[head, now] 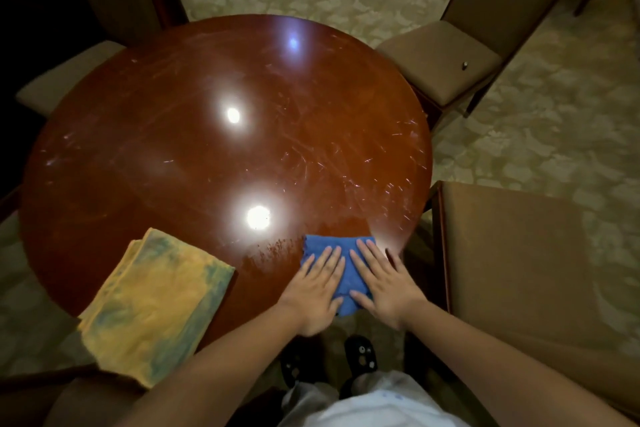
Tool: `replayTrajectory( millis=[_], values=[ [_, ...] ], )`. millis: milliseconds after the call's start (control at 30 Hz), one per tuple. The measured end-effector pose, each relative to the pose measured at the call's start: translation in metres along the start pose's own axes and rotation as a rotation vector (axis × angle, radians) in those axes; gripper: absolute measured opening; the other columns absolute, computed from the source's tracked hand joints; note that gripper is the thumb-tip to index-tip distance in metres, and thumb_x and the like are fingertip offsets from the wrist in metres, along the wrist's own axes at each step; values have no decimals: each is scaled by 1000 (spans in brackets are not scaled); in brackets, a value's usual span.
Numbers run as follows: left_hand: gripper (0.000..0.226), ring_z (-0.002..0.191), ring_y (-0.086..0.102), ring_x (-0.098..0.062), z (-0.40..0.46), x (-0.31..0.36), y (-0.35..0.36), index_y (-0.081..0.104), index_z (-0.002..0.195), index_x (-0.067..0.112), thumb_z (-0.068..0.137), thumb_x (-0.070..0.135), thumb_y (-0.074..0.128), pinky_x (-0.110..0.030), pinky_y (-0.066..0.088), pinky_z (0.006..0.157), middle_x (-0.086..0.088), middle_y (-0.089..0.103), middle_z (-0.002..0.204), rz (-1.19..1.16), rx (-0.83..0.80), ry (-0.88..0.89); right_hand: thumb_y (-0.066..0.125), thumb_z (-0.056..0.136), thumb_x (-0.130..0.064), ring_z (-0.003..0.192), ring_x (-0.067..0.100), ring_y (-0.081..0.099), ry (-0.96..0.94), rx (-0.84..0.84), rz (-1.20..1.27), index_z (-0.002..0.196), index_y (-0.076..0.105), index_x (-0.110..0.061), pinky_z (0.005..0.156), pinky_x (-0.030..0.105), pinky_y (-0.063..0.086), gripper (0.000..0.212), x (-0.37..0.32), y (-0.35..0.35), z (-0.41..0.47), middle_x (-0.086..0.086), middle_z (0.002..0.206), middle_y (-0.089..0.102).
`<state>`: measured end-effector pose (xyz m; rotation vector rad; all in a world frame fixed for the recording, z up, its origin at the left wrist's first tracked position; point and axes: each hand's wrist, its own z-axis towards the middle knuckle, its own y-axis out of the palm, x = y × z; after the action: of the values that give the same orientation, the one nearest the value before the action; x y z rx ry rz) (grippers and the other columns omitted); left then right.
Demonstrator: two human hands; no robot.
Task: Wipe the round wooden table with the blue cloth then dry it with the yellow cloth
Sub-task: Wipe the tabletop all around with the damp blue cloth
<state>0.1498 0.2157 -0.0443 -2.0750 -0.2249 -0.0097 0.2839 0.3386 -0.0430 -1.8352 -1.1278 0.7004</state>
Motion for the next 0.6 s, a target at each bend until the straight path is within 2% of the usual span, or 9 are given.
replayTrajectory(
  millis=[67,100,233,367,467,567,600],
  values=[
    [67,142,-26,-19,10,-6,-9,-17,149,11,102,45,14,-35,-17,115,-6,-25,156,-6,6,-2,-21,78,-69,139,20,-29,-71,10,-21,145,-20,-19,113,39,-16,84,9,0,12,3,149,-33],
    [66,143,-25,-18,18,-10,-15,-17,150,11,102,45,14,-35,-16,115,-6,-25,156,-10,9,-9,-21,77,-73,135,17,-36,-61,5,-15,143,-26,-20,113,39,-19,84,15,-7,19,0,144,-39],
    [63,144,-22,-17,41,-22,-33,-15,150,12,102,43,12,-35,-11,118,-4,-23,157,-13,-2,-19,6,96,-62,141,11,-27,-7,-32,2,149,-20,-22,114,42,-15,71,31,-23,41,-8,143,-36],
    [61,144,-21,-16,24,-17,-22,-12,151,13,103,41,13,-34,-14,116,-2,-21,157,12,43,52,-15,85,-66,134,12,-39,0,23,71,143,-24,-23,114,40,-18,73,18,2,14,-1,149,-33],
    [61,142,-24,-16,13,-12,-11,-13,151,14,102,42,11,-31,-19,111,-3,-21,157,51,74,87,-15,86,-62,135,11,-38,31,129,82,147,-8,-19,114,38,-14,75,10,14,0,4,158,-12],
    [63,144,-20,-17,29,-21,-25,-13,151,14,103,43,14,-32,-15,114,-4,-20,158,81,30,100,-21,76,-66,134,13,-37,20,18,61,143,-24,-23,113,39,-19,80,23,1,11,-1,153,-28],
    [63,145,-19,-17,39,-24,-34,-12,151,13,103,43,16,-33,-12,115,-4,-20,158,75,14,96,-16,81,-67,135,12,-34,37,6,46,144,-24,-22,113,40,-18,77,29,-6,18,-2,154,-28]
  ],
)
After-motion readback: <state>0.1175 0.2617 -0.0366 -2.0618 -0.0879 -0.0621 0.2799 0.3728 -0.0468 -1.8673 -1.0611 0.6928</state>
